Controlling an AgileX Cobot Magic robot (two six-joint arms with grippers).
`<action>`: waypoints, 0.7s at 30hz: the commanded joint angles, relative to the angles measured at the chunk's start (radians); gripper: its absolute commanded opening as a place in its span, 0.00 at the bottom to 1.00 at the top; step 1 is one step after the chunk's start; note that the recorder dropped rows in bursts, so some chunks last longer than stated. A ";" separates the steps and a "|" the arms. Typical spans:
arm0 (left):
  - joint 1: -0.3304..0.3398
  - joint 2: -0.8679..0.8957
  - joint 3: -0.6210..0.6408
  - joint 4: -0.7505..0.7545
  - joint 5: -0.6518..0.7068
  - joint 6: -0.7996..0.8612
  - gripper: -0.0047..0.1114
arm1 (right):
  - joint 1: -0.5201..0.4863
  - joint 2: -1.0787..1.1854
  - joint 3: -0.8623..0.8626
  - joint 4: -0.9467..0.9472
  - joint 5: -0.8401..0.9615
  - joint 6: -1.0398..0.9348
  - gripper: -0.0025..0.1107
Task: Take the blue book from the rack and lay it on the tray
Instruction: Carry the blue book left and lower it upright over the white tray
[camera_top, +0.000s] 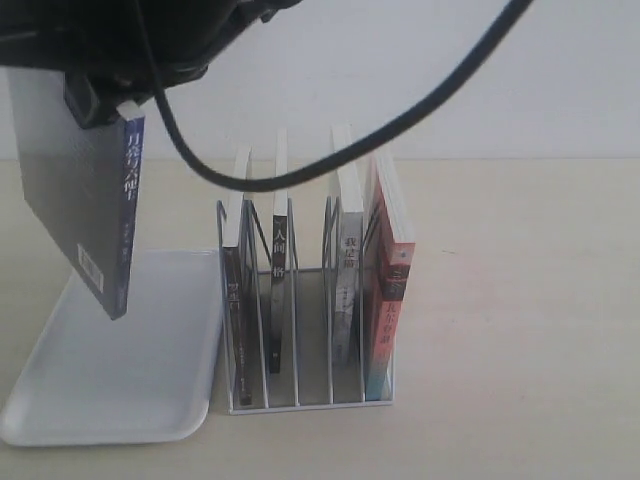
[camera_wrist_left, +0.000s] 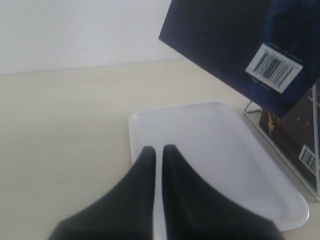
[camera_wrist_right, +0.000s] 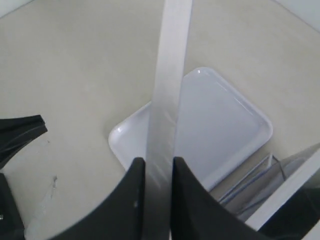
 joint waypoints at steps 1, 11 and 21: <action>0.004 -0.003 0.003 0.001 -0.002 -0.007 0.08 | 0.002 0.022 -0.005 0.027 -0.041 -0.080 0.02; 0.004 -0.003 0.003 0.001 -0.002 -0.007 0.08 | 0.023 0.065 -0.005 0.010 -0.038 -0.312 0.02; 0.004 -0.003 0.003 0.001 -0.002 -0.007 0.08 | 0.097 0.174 -0.005 -0.299 -0.038 -0.500 0.02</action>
